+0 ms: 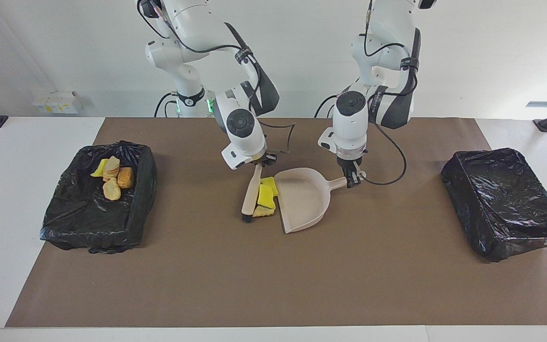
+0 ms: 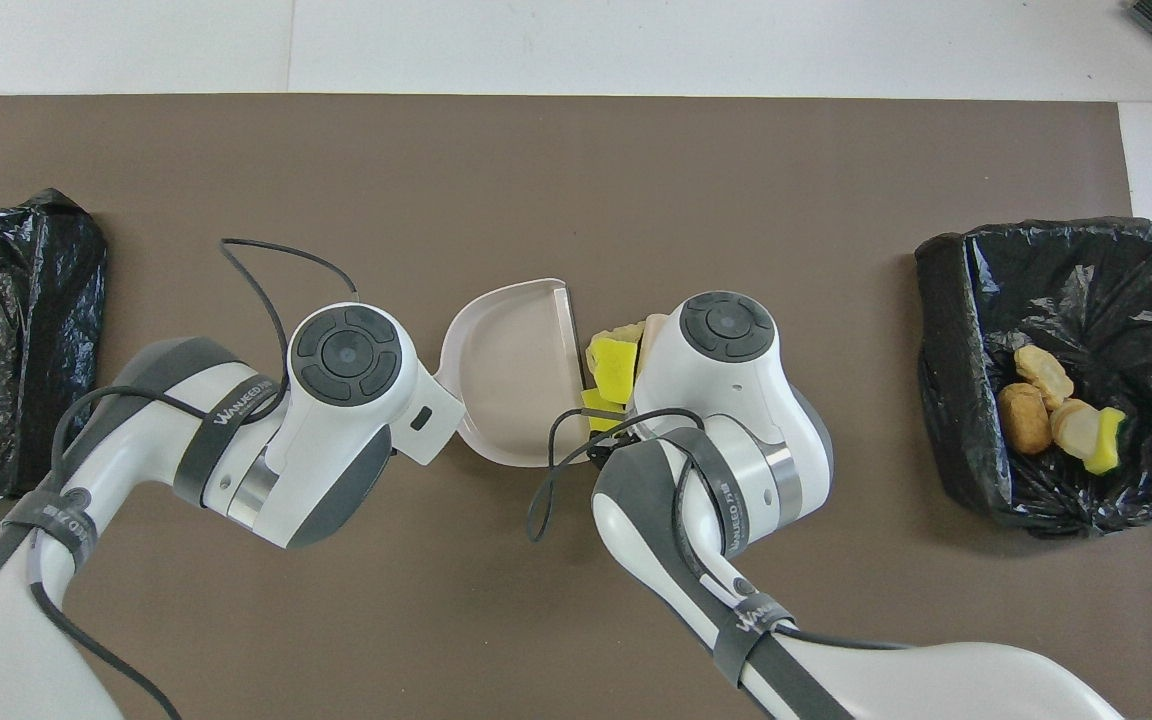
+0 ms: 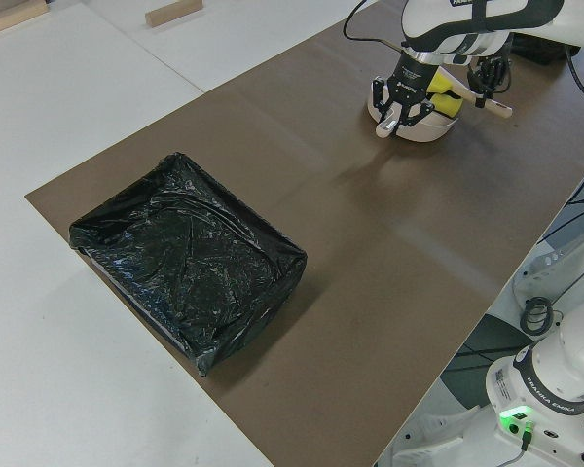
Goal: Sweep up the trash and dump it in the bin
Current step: 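Sweep the yellow sponges toward the dustpan with the brush in the right gripper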
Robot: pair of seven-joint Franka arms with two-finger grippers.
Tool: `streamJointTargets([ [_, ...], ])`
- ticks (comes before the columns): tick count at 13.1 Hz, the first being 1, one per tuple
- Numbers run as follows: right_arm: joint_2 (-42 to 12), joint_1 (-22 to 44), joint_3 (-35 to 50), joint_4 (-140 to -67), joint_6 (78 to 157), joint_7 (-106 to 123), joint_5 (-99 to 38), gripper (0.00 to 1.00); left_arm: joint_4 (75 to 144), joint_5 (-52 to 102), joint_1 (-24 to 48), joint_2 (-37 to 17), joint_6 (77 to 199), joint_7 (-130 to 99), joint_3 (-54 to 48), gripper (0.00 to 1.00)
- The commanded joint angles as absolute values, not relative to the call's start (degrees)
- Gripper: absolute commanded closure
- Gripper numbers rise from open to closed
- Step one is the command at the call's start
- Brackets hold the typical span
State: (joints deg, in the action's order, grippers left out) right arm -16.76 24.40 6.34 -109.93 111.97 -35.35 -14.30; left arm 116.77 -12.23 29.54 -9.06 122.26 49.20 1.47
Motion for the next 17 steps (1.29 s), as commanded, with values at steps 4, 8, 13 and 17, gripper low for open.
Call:
streamJointTargets([
  [4,-19.16,26.88,7.38,-104.43,112.85,-34.28,-22.93,1.00,121.02,-12.31,29.36,-8.53,131.21,48.78,1.67,1.00],
  [8,-19.25,29.09,7.30,-102.57,111.54,-35.68,-21.80,1.00,122.52,-6.02,26.55,-8.52,134.12,55.95,1.58,1.00],
  [13,-16.37,26.73,6.77,-102.48,102.24,-34.37,-11.52,1.00,120.94,2.37,22.42,-8.61,131.85,67.84,1.76,1.00],
  [17,-10.29,20.85,6.59,-102.66,90.65,-28.31,-7.23,1.00,117.78,2.46,18.91,-8.00,125.79,70.92,1.67,1.00],
])
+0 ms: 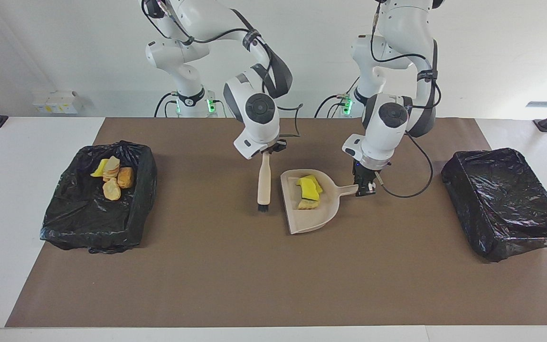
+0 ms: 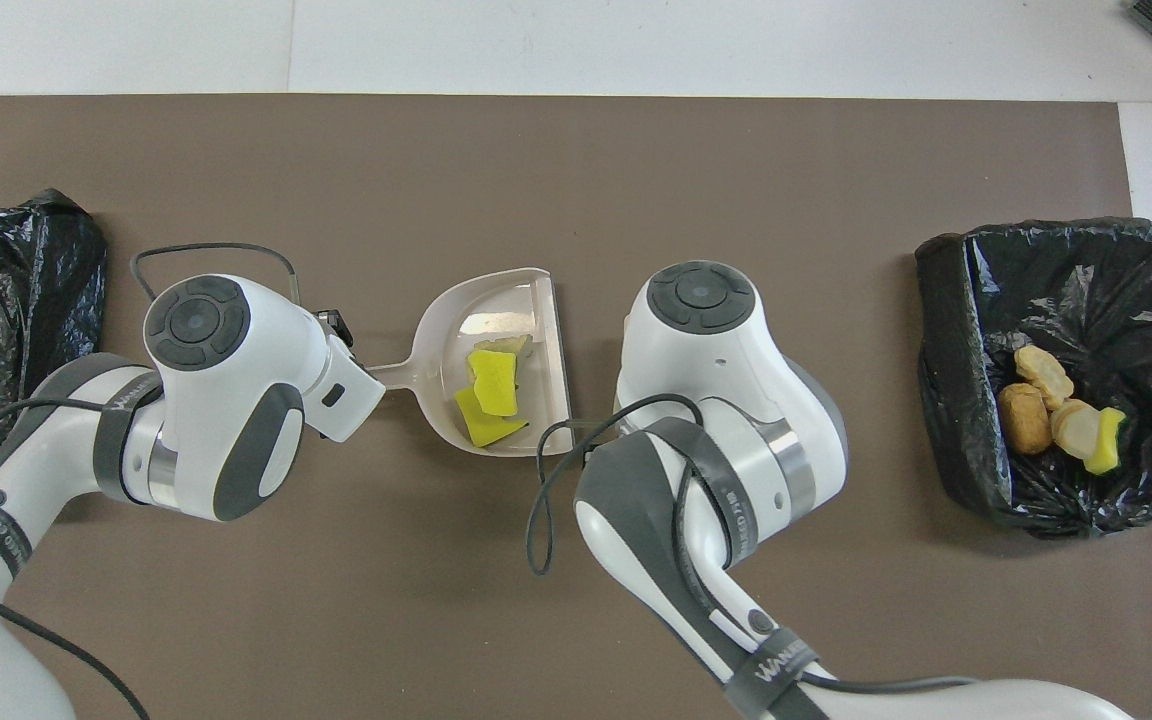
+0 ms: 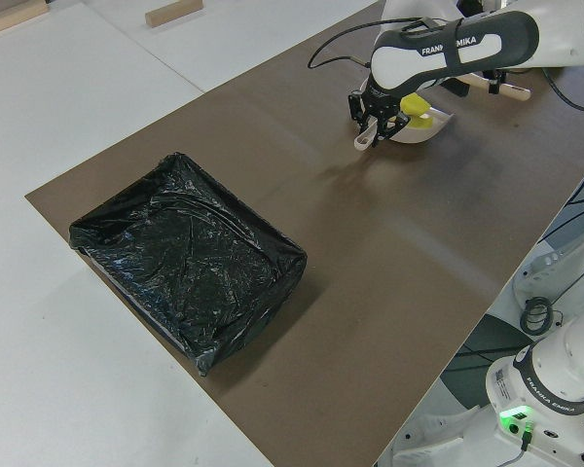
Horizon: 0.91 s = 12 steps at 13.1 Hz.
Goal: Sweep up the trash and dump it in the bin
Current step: 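Tip the dustpan into the nearby bin while the right gripper lowers the brush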
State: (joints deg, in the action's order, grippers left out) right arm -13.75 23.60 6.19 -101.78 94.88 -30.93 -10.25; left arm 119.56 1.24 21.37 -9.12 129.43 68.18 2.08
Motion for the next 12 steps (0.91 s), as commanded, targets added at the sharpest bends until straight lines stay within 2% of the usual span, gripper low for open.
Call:
streamJointTargets([
  [1,-9.41,18.57,6.68,-103.09,87.48,-26.91,-4.07,1.00,115.69,2.46,17.77,-8.00,122.81,72.75,1.67,1.00],
  [4,-6.68,8.82,6.77,-108.71,85.25,-17.44,-2.02,1.00,108.83,2.72,13.73,-8.17,115.07,77.50,1.67,1.00],
  [5,-6.68,7.66,6.85,-108.98,85.43,-15.05,-2.02,1.00,107.24,3.68,12.06,-8.09,113.40,78.39,1.76,1.00],
  [7,-6.07,11.83,7.38,-109.07,86.48,-16.86,-3.33,1.00,105.30,4.22,8.11,-8.09,111.98,81.28,1.67,1.00],
  [9,-5.98,19.56,7.38,-108.72,92.43,-25.10,-8.40,1.00,104.16,4.92,3.45,-8.17,111.45,86.63,1.67,1.00],
  [12,-8.08,26.17,7.38,-106.45,97.02,-28.64,-13.88,1.00,102.66,5.89,-3.23,-8.53,111.01,94.10,1.76,1.00],
])
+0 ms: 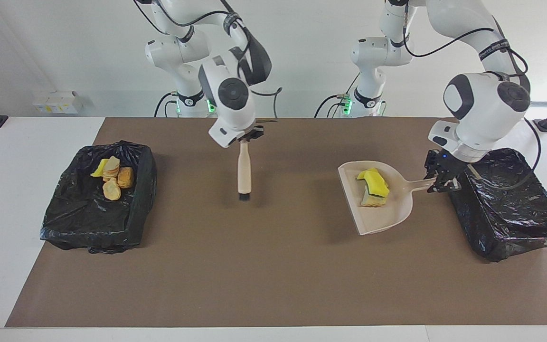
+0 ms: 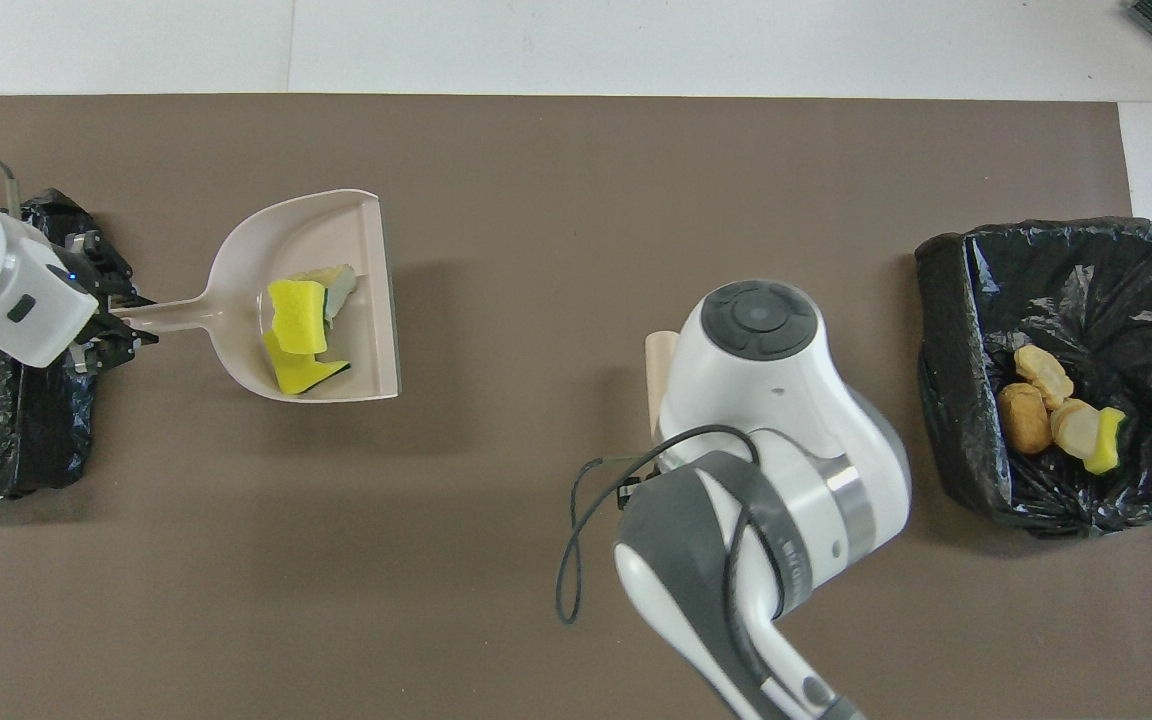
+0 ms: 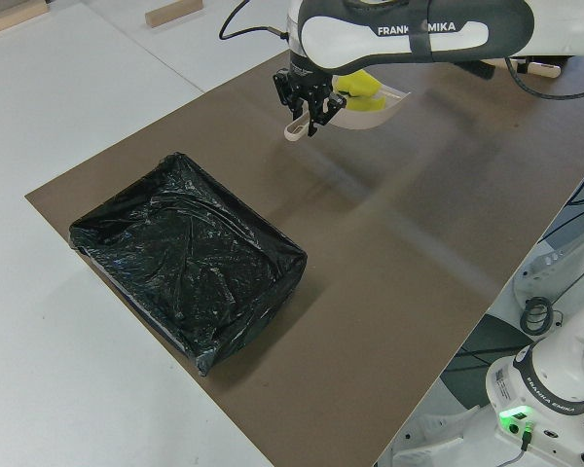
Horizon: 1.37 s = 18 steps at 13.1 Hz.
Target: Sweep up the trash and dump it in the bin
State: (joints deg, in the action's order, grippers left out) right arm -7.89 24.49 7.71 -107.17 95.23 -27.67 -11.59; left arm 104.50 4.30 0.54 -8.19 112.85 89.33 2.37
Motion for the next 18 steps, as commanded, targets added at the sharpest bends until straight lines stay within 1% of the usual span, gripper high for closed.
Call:
streamJointTargets([
  [1,-9.39,28.89,7.38,-105.83,98.16,-31.35,-14.06,1.00,102.31,5.98,-5.86,-8.61,110.66,98.05,1.67,1.00],
  [3,-10.89,31.37,7.38,-106.26,102.29,-37.33,-14.68,1.00,100.65,6.76,-12.10,-8.70,108.30,105.87,1.67,1.00],
  [6,-11.42,31.38,7.38,-106.08,102.83,-37.70,-15.12,1.00,96.08,8.35,-23.17,-9.93,103.81,116.52,1.67,1.00],
  [10,-10.72,31.73,7.38,-106.96,102.04,-37.97,-15.46,1.00,82.12,5.82,-31.80,-16.68,100.02,124.54,1.59,1.00],
  [12,-11.25,31.73,7.38,-106.61,102.05,-37.62,-16.70,1.00,78.50,2.22,-32.08,-19.06,101.76,125.68,2.02,1.00],
  [13,-10.81,31.90,7.47,-108.09,103.00,-37.62,-16.70,1.00,76.66,-0.93,-31.73,-20.12,103.34,125.51,1.67,1.00],
  [14,-11.33,34.69,7.38,-108.19,104.83,-39.01,-17.05,1.00,75.94,-4.19,-30.95,-21.00,105.19,125.07,1.58,1.00],
  [15,-11.42,36.20,7.38,-109.24,108.51,-40.85,-17.05,1.00,75.94,-6.83,-29.81,-21.01,108.16,124.98,1.67,1.00],
  [16,-11.34,36.56,7.47,-110.90,111.24,-41.30,-16.96,1.00,76.29,-9.81,-29.45,-21.09,110.54,124.11,1.67,1.00],
  [17,-11.60,38.30,7.38,-111.61,113.44,-41.40,-16.96,1.00,76.64,-12.98,-28.49,-21.09,112.65,120.97,1.58,1.00],
  [18,-12.04,39.19,7.38,-111.80,113.47,-41.22,-17.05,1.00,77.95,-16.66,-27.35,-20.83,114.33,116.76,1.67,1.00],
])
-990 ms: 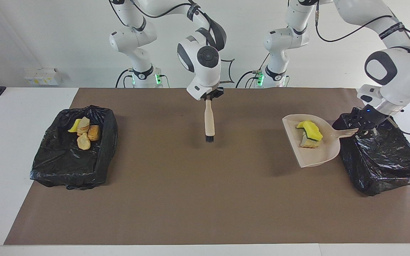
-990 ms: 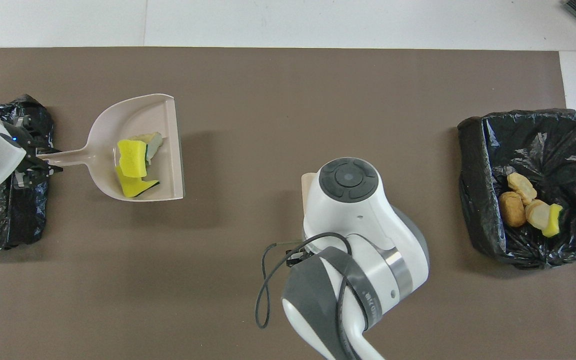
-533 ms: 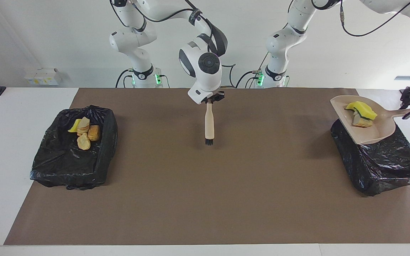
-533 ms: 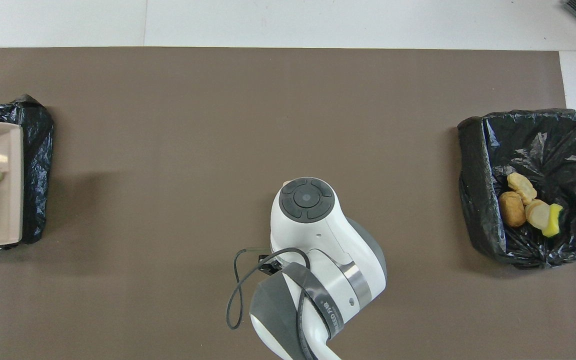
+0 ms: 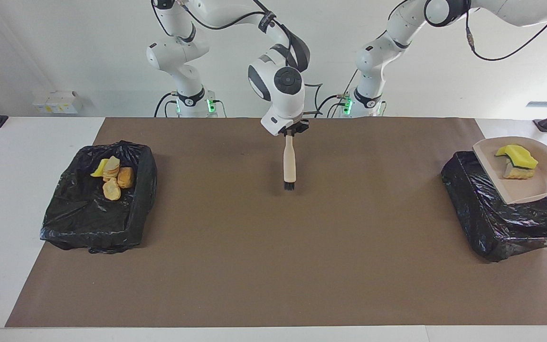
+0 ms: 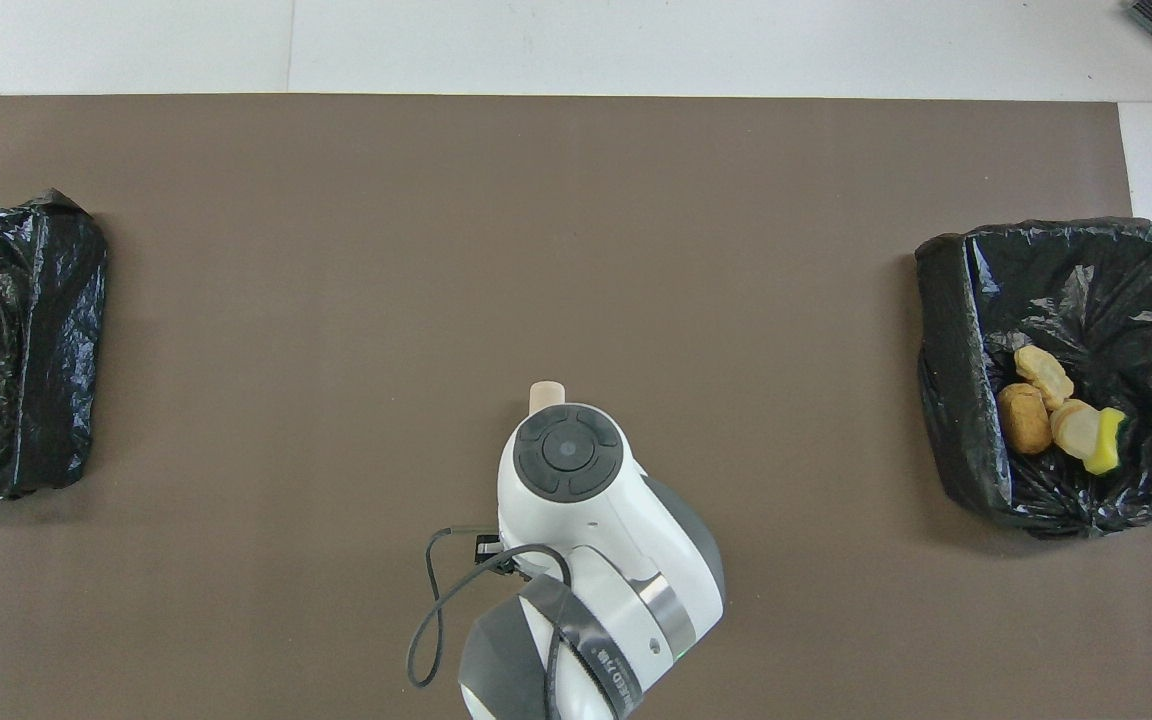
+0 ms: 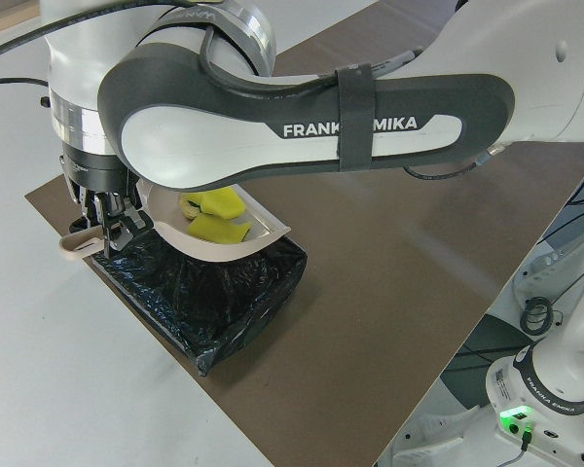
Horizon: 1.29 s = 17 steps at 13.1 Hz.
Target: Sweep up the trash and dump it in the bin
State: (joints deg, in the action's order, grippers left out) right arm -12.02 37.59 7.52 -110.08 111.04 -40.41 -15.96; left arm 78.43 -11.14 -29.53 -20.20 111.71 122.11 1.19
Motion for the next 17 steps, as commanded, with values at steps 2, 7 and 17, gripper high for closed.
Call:
streamJointTargets([
  [2,-11.96,39.03,7.38,-114.07,113.38,-40.87,-17.05,1.00,80.24,-24.66,-25.24,-20.04,115.66,111.55,1.58,1.00],
  [7,-10.64,39.55,7.38,-117.07,110.83,-41.05,-16.96,1.00,91.20,-44.86,-20.58,-14.08,118.39,97.25,1.67,1.00],
  [17,-10.37,39.64,7.30,-117.34,111.09,-41.83,-16.09,0.00,93.78,-68.30,-15.91,-6.78,118.22,92.89,1.41,1.00],
])
